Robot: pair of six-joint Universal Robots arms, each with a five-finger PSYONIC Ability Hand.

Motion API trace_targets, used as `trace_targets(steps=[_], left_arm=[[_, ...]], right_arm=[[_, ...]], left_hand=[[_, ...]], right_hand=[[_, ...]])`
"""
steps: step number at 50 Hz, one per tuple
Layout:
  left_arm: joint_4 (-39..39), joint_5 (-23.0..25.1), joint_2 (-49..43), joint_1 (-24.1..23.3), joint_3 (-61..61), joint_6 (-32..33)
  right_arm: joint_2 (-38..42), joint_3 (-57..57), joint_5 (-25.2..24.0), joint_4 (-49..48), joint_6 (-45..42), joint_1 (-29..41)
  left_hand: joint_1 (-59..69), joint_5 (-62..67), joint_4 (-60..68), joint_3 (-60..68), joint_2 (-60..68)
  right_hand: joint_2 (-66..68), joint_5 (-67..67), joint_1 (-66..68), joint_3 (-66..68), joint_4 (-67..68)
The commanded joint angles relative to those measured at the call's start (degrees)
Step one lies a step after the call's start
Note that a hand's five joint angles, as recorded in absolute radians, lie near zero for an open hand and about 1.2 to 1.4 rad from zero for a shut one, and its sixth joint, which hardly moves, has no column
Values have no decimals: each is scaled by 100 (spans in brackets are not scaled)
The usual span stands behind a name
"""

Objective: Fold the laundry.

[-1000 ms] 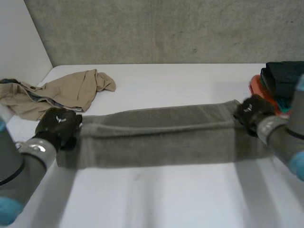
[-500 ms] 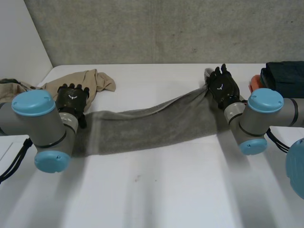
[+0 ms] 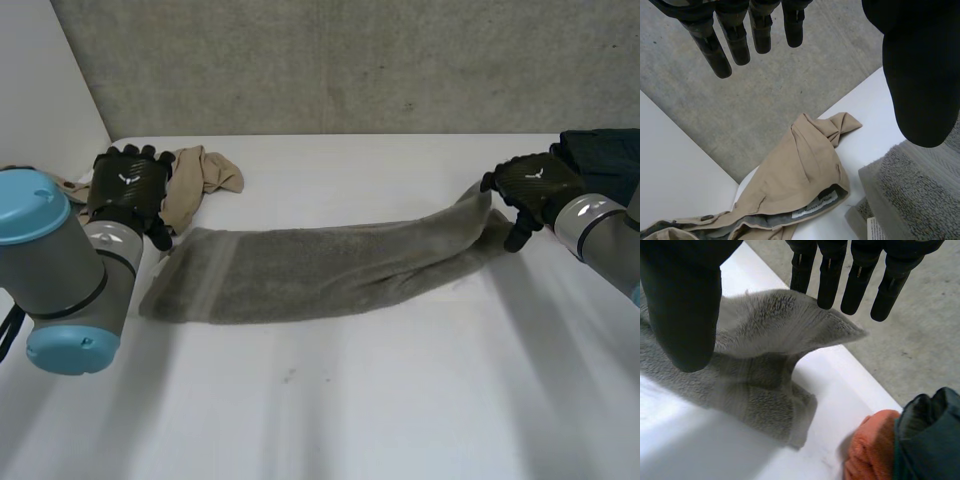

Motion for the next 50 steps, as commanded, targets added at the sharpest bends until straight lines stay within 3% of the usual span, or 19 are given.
trace_targets(steps=[1,10,14,25,36,37,41,45,50], left_arm=[[6,165,-302,7,106,15],[-11,1456,-969,104,659,33],[-125,1729,-1408,113,1273,33],[-1100,1871,-2183,227,2532,33],[-1145,1871,-2183,201,2559,-2],[-1145,1871,-2192,192,2559,-2],[-1154,1871,-2192,157,2550,-11],[-1145,1871,-2165,148,2576,-2],[-1154,1888,-2174,148,2752,-2]], right_arm=[[123,-51,25,-99,-34,71],[96,-24,16,-143,-51,80],[140,-51,42,-345,-69,89],[509,-209,51,-670,-675,256],[1625,-1017,262,-811,-1150,317],[1687,-1061,297,-846,-1167,335],[1828,-1237,411,-960,-1247,388],[1513,-1141,350,-960,-1326,528],[265,-395,236,-978,-1308,888]], left_hand=[[134,-43,55,-16,23],[319,142,239,168,208],[387,210,307,236,276],[387,210,307,236,276],[370,193,290,219,259],[370,193,290,219,259],[370,193,290,219,259],[320,143,240,169,209],[219,42,139,68,107]], right_hand=[[551,412,492,507,474],[804,664,744,760,726],[804,664,744,760,726],[434,294,374,390,356],[786,647,727,742,709],[920,781,861,876,843],[5348,5209,5289,5304,5271],[5541,5402,5482,5497,5464],[5541,5402,5482,5497,5464]])
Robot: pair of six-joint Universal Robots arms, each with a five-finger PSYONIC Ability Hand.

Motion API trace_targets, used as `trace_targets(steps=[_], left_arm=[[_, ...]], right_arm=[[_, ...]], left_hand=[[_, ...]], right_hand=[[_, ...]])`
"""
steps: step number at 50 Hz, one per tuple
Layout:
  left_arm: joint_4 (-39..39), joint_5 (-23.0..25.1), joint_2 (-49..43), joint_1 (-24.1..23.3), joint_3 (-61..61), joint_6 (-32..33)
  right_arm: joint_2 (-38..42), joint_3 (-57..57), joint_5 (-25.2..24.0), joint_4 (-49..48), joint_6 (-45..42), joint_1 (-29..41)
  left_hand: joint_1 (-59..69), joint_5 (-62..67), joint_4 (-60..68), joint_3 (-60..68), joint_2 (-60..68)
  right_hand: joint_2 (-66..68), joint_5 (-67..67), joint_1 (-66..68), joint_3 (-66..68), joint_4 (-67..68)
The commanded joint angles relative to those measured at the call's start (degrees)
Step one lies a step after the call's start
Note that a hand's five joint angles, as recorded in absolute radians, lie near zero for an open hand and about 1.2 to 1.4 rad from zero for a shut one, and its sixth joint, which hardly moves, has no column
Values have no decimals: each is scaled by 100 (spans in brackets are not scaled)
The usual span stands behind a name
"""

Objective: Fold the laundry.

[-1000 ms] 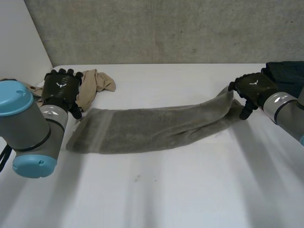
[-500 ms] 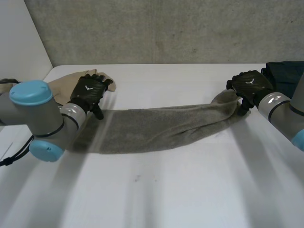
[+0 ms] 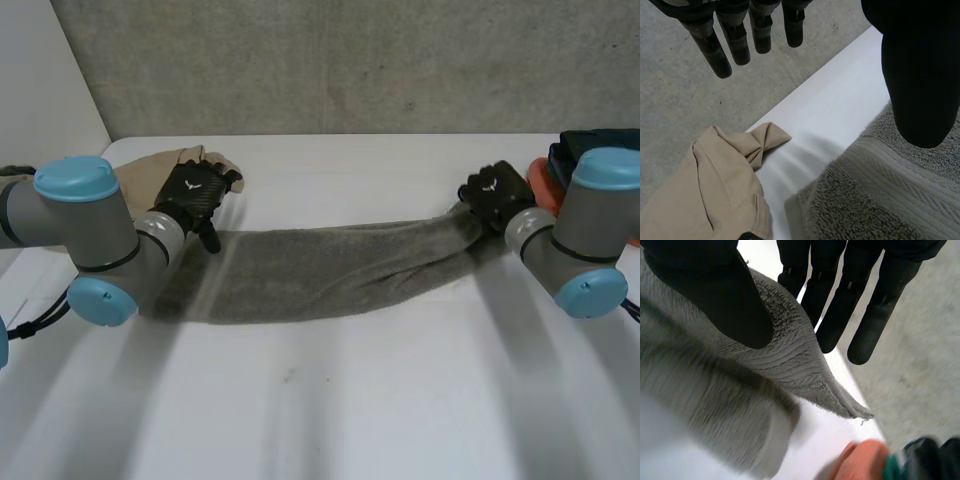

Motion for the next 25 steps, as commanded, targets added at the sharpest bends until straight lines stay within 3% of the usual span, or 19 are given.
trace_targets(steps=[1,10,21,23,24,25], left_arm=[[-6,24,-10,-2,203,5],[-32,631,-106,7,309,-4],[-163,701,-308,-160,309,5],[-181,693,-317,-195,318,22],[-181,632,-309,-196,326,14],[-181,605,-291,-187,335,-4]], right_arm=[[-1505,913,-239,-17,-1,424],[-3545,1899,-926,-9,263,741],[-5393,2137,-1260,-17,1484,689],[-5542,2198,-1400,-26,1695,671],[-5595,2225,-1444,-26,1756,671],[-5604,2233,-1471,-26,1792,654]], left_hand=[[200,40,127,68,104],[16,-145,-58,-117,-81],[299,138,226,167,203],[1454,1293,1380,1321,1358],[4543,4382,4469,4410,4447],[6239,6078,6166,6107,6143]], right_hand=[[1237,1379,1480,1230,1143],[1237,1379,1480,1230,1143],[1237,1379,1480,1230,1143],[1237,1379,1480,1230,1143],[1237,1379,1480,1230,1143],[1237,1379,1480,1230,1143]])
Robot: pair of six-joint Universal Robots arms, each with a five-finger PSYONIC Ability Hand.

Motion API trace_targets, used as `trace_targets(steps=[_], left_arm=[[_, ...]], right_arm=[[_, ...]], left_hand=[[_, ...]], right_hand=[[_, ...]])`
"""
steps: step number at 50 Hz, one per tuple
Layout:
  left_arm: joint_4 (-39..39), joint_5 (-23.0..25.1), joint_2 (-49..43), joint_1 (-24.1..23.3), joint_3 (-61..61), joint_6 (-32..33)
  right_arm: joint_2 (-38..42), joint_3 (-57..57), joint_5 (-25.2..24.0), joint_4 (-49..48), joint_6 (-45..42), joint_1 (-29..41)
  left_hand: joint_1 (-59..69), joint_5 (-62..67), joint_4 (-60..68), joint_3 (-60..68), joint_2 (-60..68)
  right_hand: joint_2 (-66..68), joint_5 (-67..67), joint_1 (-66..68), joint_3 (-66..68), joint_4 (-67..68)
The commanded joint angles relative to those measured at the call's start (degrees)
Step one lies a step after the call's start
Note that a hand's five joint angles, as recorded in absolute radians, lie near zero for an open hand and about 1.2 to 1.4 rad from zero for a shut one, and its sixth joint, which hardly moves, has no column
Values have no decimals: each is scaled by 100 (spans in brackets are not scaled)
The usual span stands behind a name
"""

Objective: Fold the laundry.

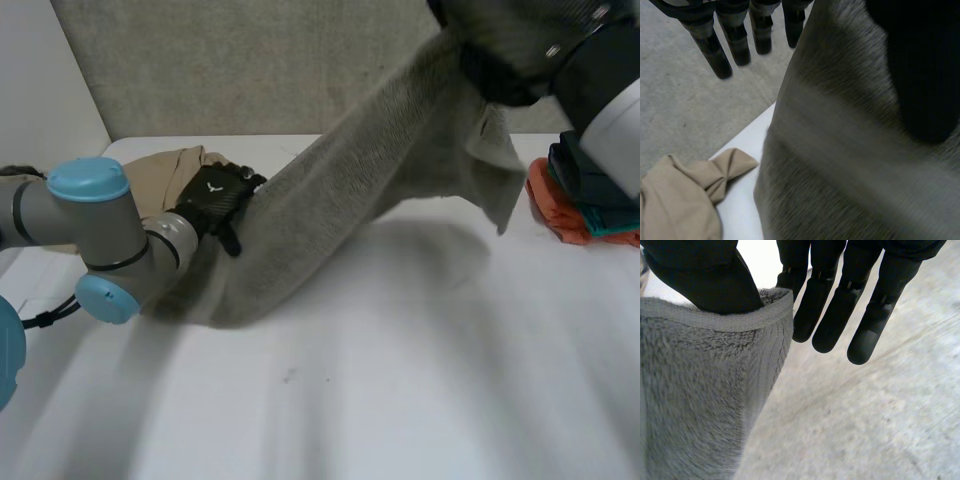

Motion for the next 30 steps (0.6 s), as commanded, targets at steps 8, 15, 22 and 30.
trace_targets(steps=[8,15,22,30], left_arm=[[-176,-950,882,-16,-319,-27],[-343,-934,2096,327,-1409,43],[-361,-846,2422,459,-1823,289],[-133,-872,1421,565,-666,1185]], right_arm=[[139,404,-300,108,526,-834],[1107,256,-230,862,18,-1397],[2012,-228,253,1760,-643,-1398],[3417,-1815,1360,1832,-758,-1065]], left_hand=[[6795,6667,6752,6694,6694],[6795,6667,6752,6694,6694],[6795,6667,6752,6694,6694],[6795,6667,6752,6694,6694]], right_hand=[[1236,1379,1480,1185,1132],[1236,1379,1480,1185,1132],[1236,1379,1480,1185,1132],[1236,1379,1480,1185,1132]])
